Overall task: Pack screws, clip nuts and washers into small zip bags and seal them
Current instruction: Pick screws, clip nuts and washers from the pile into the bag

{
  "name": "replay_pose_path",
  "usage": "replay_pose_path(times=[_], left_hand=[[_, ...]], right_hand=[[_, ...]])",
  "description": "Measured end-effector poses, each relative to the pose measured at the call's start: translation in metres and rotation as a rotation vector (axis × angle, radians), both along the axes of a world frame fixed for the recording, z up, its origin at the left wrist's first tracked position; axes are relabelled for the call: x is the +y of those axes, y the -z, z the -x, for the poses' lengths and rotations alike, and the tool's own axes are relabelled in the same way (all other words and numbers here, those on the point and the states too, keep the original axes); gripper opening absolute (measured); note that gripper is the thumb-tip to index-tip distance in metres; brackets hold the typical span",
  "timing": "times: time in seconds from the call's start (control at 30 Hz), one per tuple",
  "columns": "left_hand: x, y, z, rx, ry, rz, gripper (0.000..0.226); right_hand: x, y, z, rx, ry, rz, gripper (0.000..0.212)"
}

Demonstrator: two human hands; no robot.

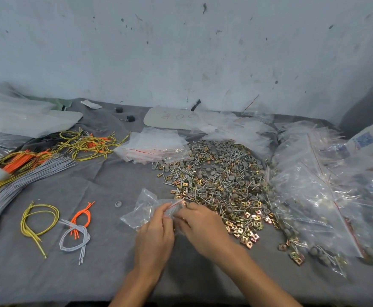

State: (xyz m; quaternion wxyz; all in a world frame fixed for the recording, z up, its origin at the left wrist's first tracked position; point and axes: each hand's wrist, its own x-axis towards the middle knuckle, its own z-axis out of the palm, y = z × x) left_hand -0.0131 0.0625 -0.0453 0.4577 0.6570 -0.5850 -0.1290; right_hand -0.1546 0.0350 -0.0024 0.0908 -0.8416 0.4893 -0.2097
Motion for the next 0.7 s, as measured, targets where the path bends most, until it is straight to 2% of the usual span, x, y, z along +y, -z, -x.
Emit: replay_pose_path(times=[0.07,0.2,0.37,0.53,0.7], left_hand=[[0.001,0.000,0.000,0.014,-0.004,0.002,0.045],[0.001,-0.002,0.002,0.016,-0.013,0.002,0.045],[0.001,-0.002,0.001,0.012,-0.021,0.010,0.037],[0.000,-0.002,0.001,0.014,-0.028,0.016,0.038],[0.001,-0.002,0.001,0.008,-0.017,0.014,0.040]], right_hand=[[-0.004,-0.003,0.003,-0.067,-0.005,-0.035,0.018],[-0.028,-0.014,0.023,-0.189,0.174,-0.002,0.013],[-0.062,-0.018,0.044,-0.022,0.314,-0.077,0.015],[-0.069,-0.012,0.046,0.057,0.300,-0.188,0.014],[-0.070,-0.008,0.049,0.083,0.288,-0.182,0.007]])
